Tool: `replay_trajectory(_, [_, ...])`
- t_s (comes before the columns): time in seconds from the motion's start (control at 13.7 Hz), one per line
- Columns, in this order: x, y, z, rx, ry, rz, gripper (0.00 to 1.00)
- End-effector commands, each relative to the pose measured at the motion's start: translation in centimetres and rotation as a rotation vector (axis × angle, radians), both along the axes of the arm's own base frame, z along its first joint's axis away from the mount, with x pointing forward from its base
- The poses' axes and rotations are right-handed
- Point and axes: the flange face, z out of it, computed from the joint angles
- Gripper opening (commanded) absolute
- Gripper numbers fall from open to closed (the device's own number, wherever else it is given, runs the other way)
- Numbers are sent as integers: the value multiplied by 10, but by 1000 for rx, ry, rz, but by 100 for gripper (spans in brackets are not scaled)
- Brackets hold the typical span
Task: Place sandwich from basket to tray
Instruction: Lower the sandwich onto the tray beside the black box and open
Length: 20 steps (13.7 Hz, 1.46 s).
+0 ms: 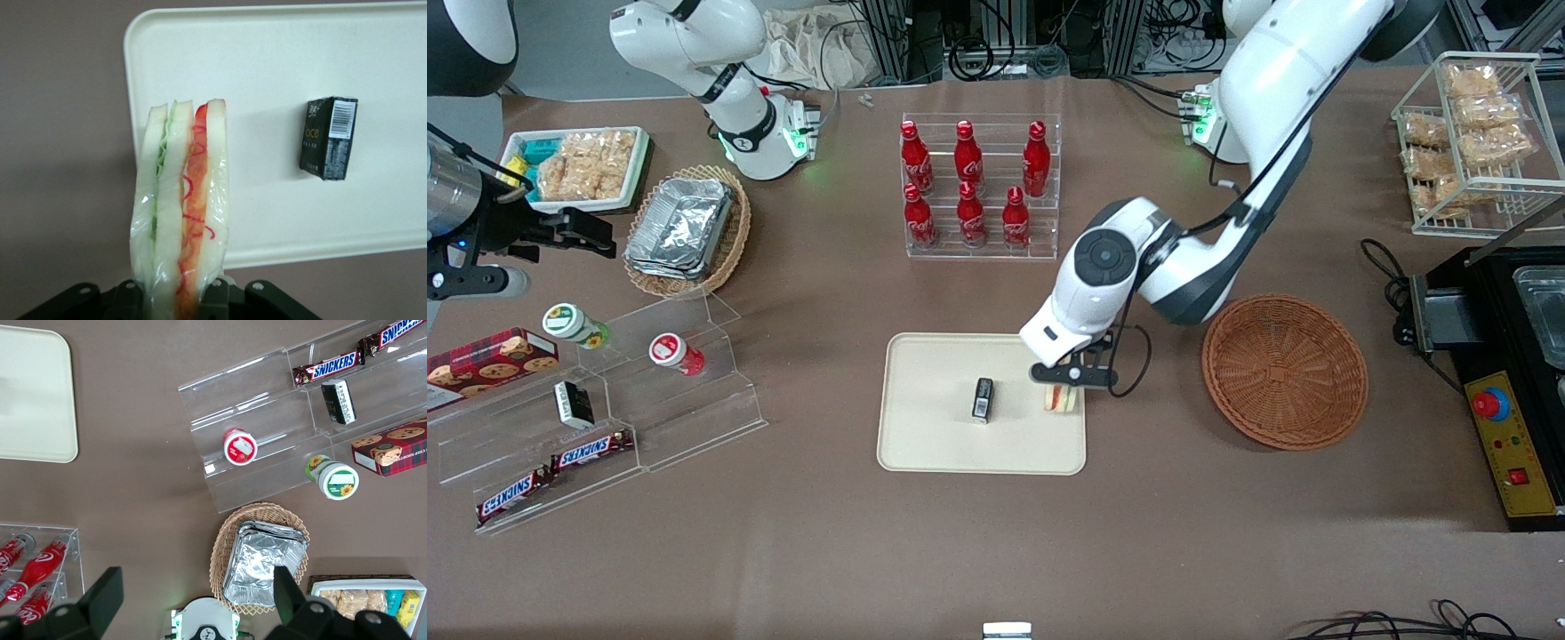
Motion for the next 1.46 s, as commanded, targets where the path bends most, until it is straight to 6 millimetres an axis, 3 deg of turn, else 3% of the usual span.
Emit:
replay_trajectory(0.0, [13,-14,-19,-1,-37,-18,0])
replay_trajectory(0.22, [25,-5,-44,15,-53,5,0])
replay_trajectory(0.37, [24,-6,-50,36,-73,24,10])
replay_trajectory(0.66, [24,-9,-59,25,-73,39,69])
replay_trajectory(0.73, [23,-10,-62,23,-70,44,96])
replay_trajectory(0.88, [19,-16,-57,19,-74,77,100])
replay_trajectory(1.02, [24,-14,-29,10,-100,150,100])
replay_trajectory(1.1, [24,-12,2,16,-115,187,100])
replay_trajectory(1.39, [18,29,109,63,-37,195,100])
